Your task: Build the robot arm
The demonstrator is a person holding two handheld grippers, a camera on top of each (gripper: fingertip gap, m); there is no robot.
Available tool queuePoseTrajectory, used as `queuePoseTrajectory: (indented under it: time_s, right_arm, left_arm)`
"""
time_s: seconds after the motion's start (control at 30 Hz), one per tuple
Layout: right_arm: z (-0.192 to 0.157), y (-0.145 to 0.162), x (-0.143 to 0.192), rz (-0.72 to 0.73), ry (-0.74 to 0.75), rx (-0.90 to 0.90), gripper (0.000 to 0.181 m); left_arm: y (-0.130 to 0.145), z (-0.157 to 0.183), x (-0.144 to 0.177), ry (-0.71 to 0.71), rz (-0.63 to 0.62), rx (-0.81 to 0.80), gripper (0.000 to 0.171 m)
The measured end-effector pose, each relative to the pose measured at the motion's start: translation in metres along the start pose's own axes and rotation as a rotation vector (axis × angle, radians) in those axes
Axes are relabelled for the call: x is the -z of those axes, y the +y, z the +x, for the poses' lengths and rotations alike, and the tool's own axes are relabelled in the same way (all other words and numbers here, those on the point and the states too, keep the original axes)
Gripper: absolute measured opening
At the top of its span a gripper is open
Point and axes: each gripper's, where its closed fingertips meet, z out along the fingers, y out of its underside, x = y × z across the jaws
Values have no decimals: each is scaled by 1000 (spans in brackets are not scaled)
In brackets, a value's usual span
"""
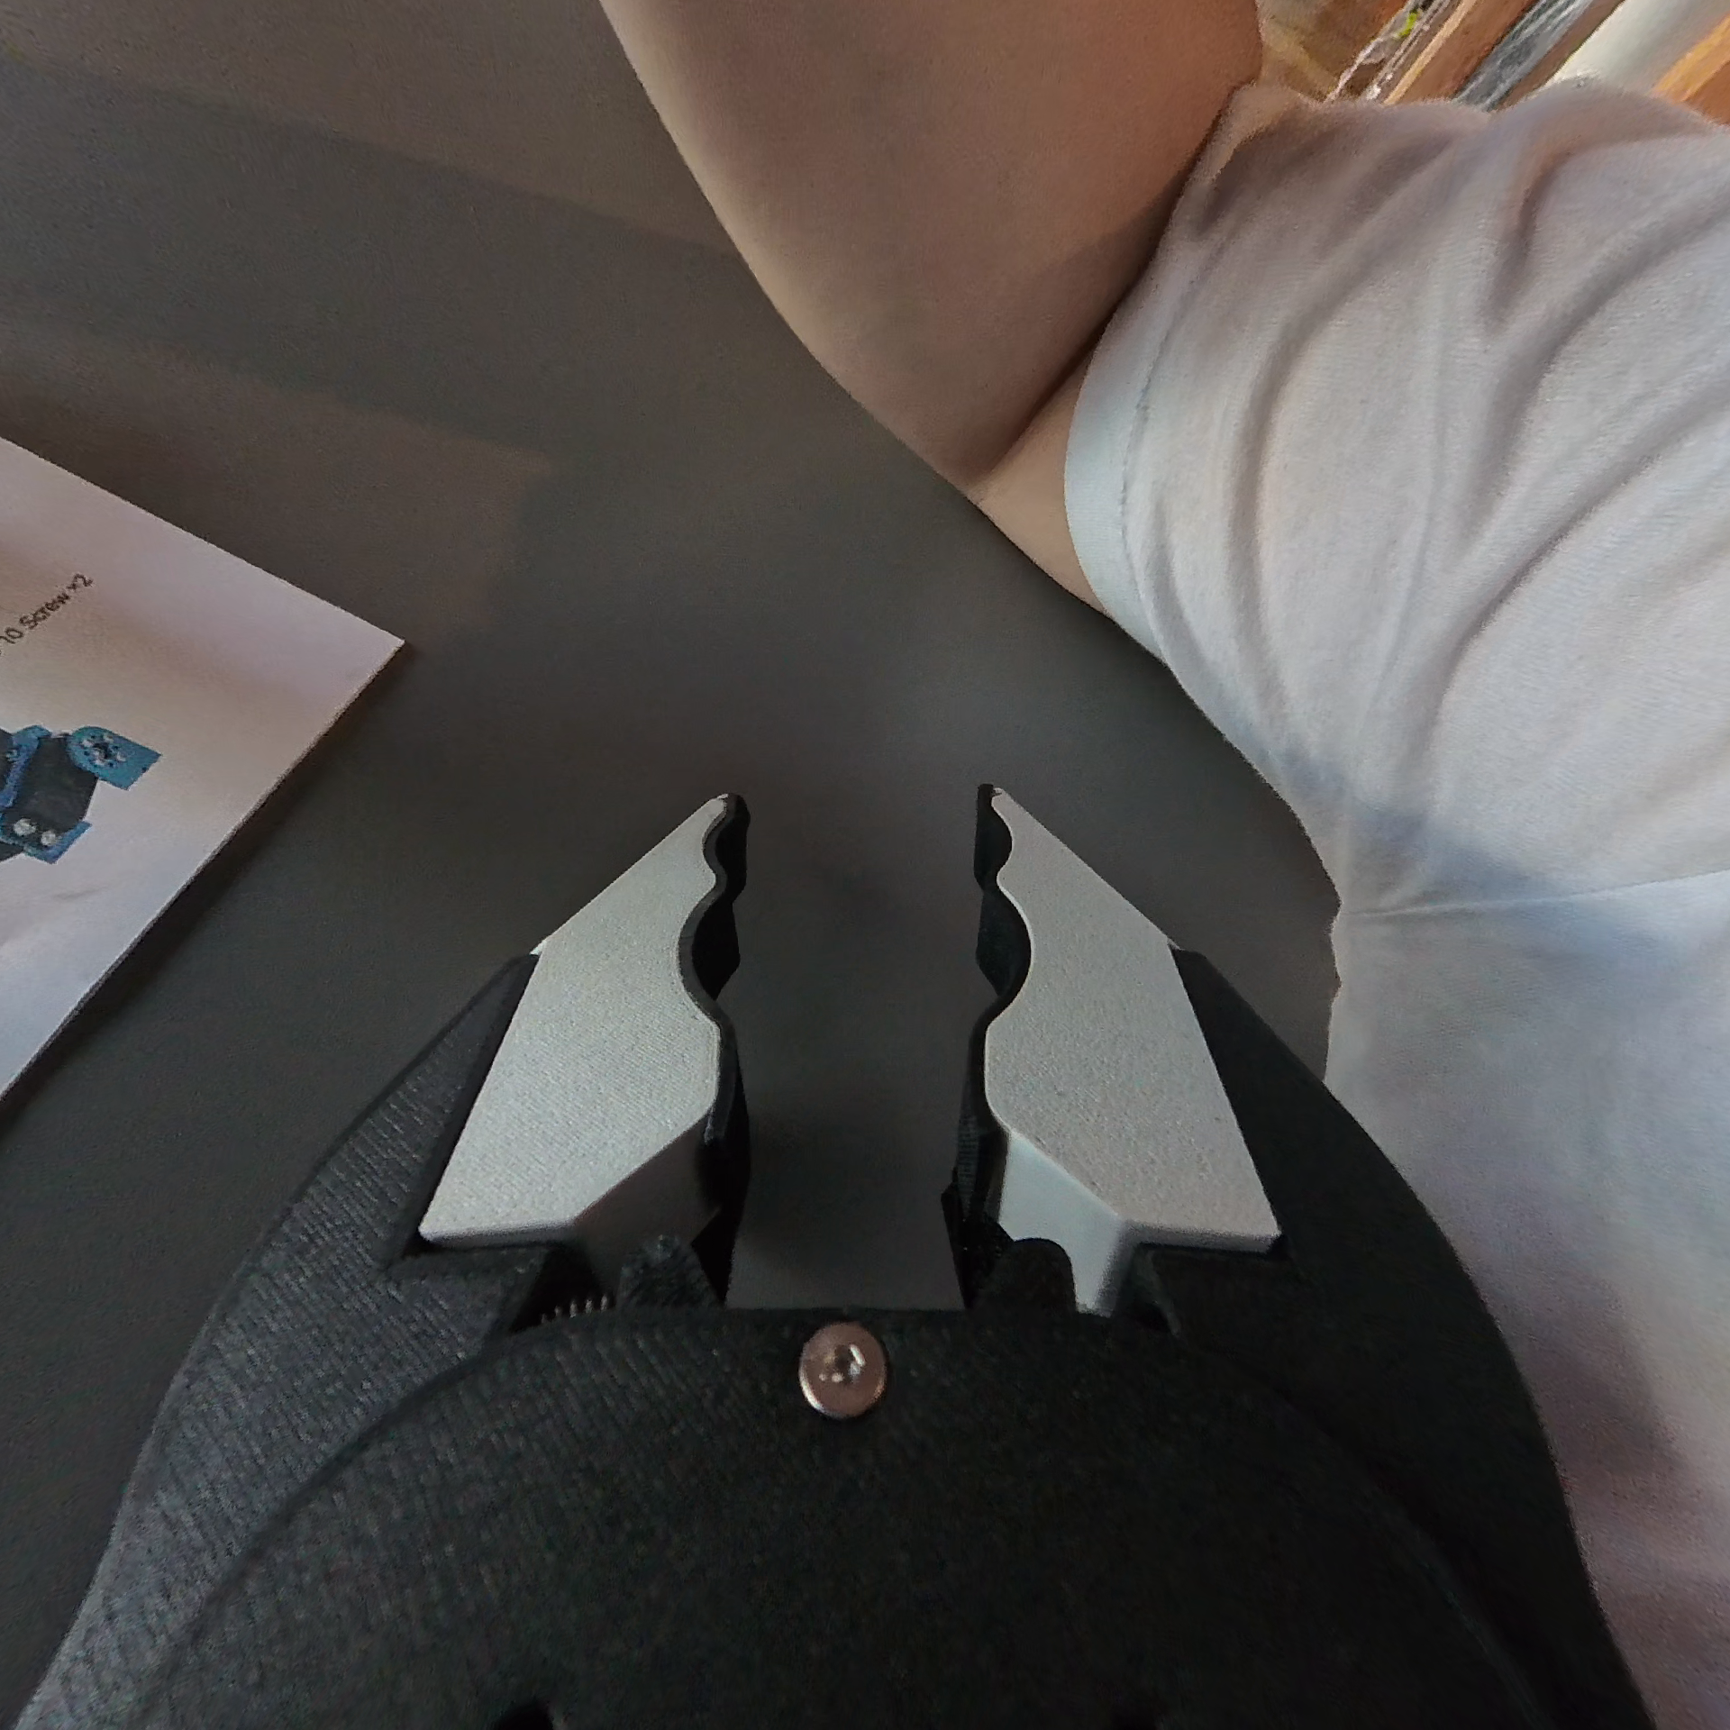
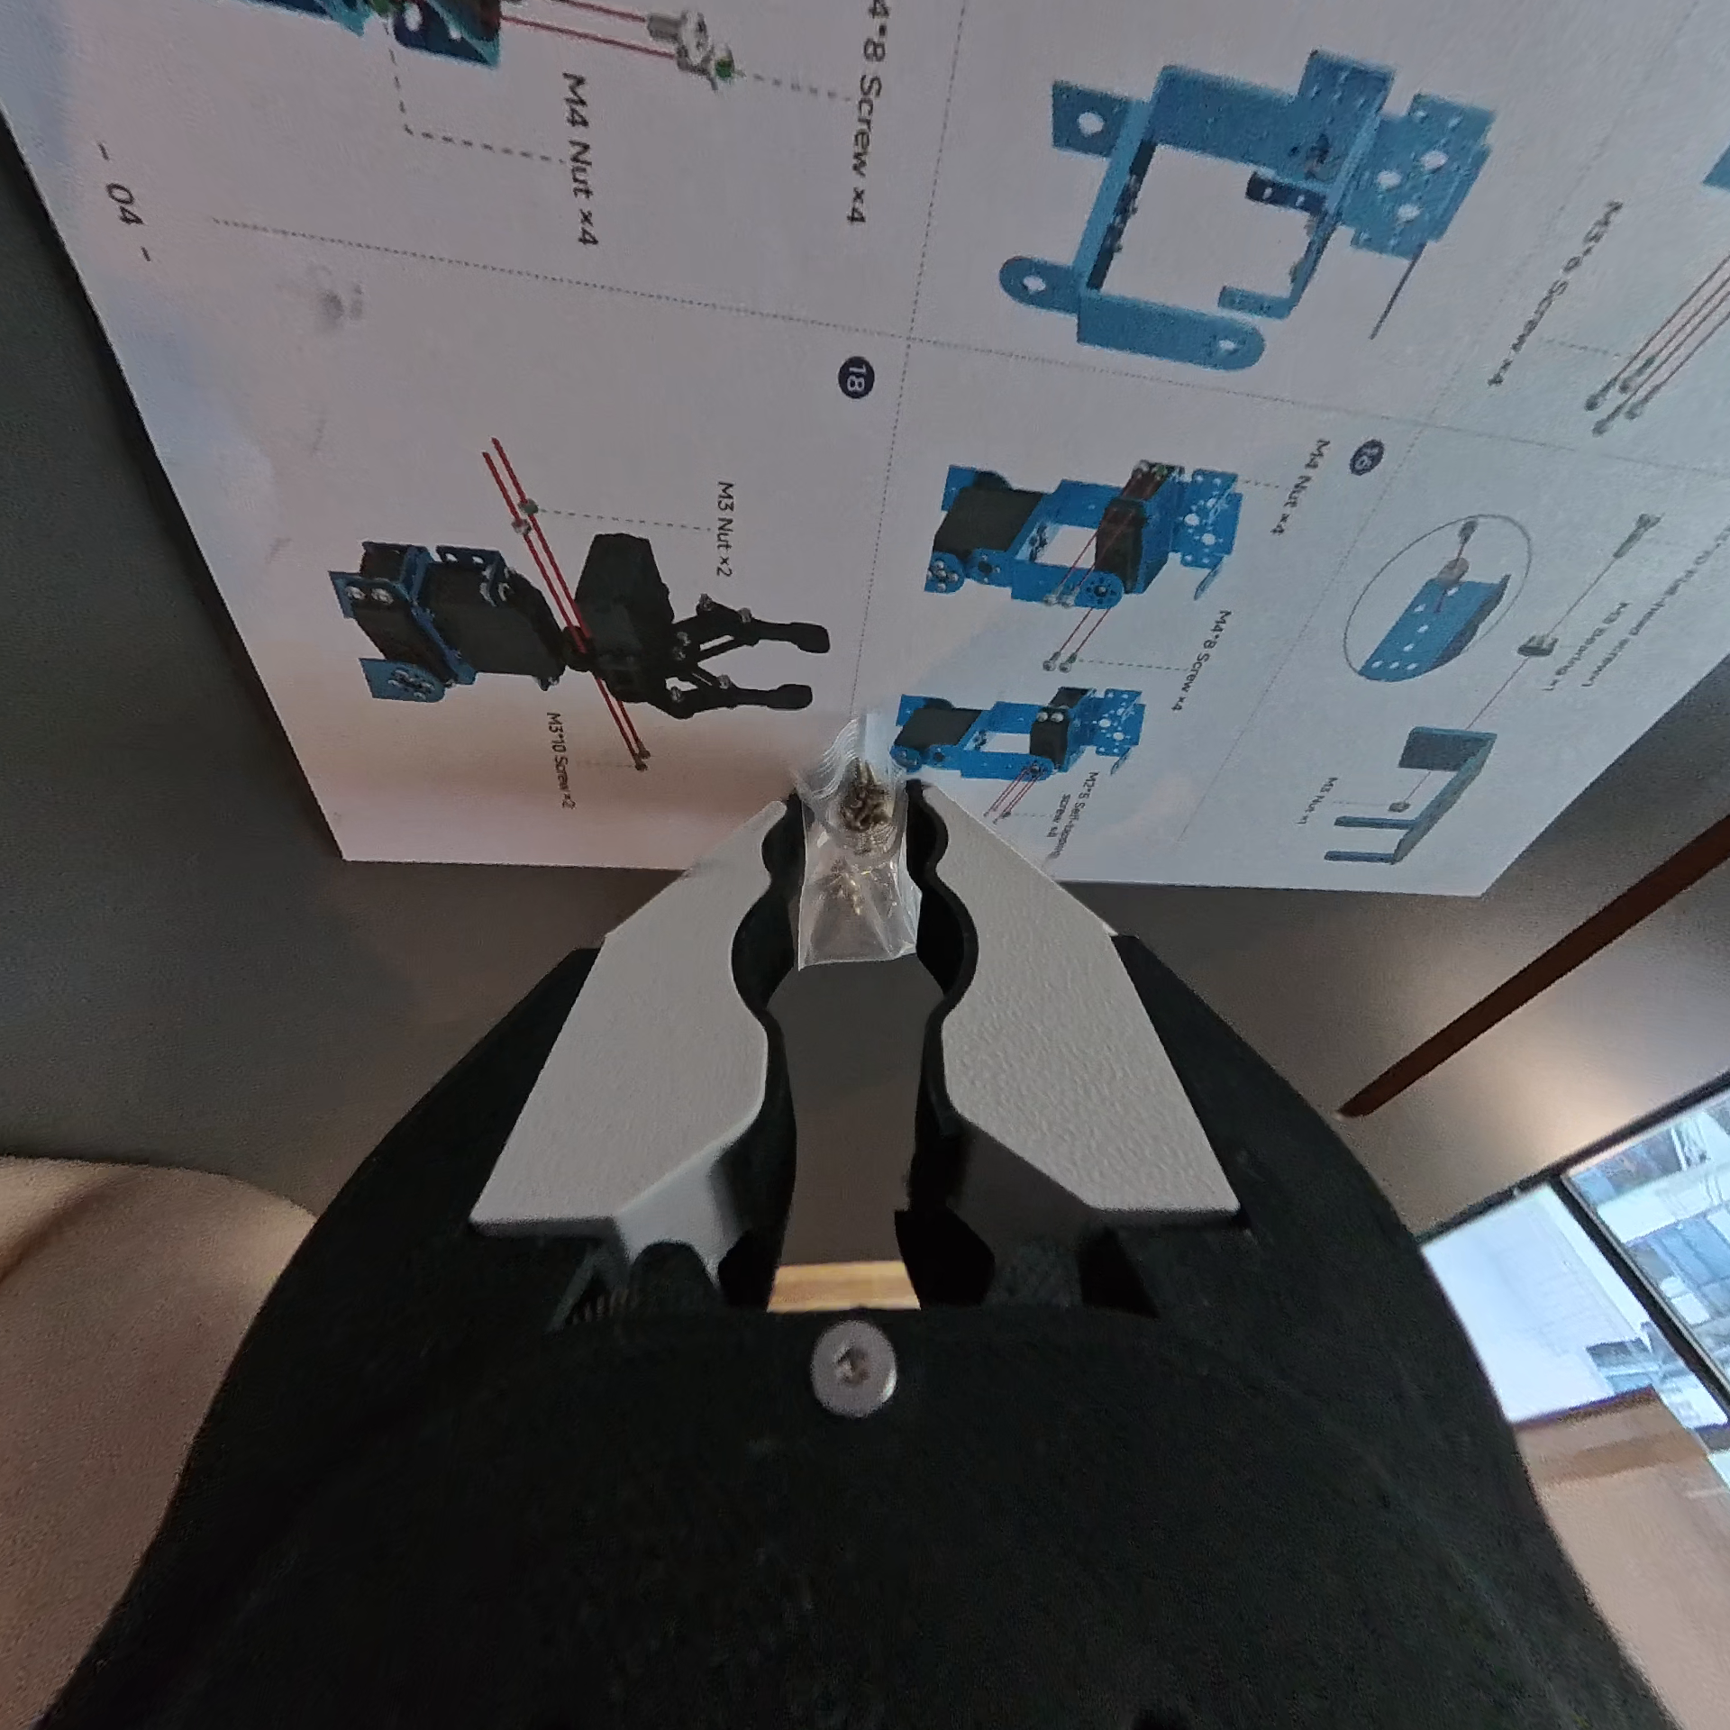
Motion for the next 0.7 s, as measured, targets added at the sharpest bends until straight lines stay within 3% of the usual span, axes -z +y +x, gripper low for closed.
queuePoseTrajectory:
  time_s: [0.7]
  right_arm:
    - [4,8,3,-74,45,-10,20]
  left_arm:
    - [-1,-1,-1,-5,4,1,46]
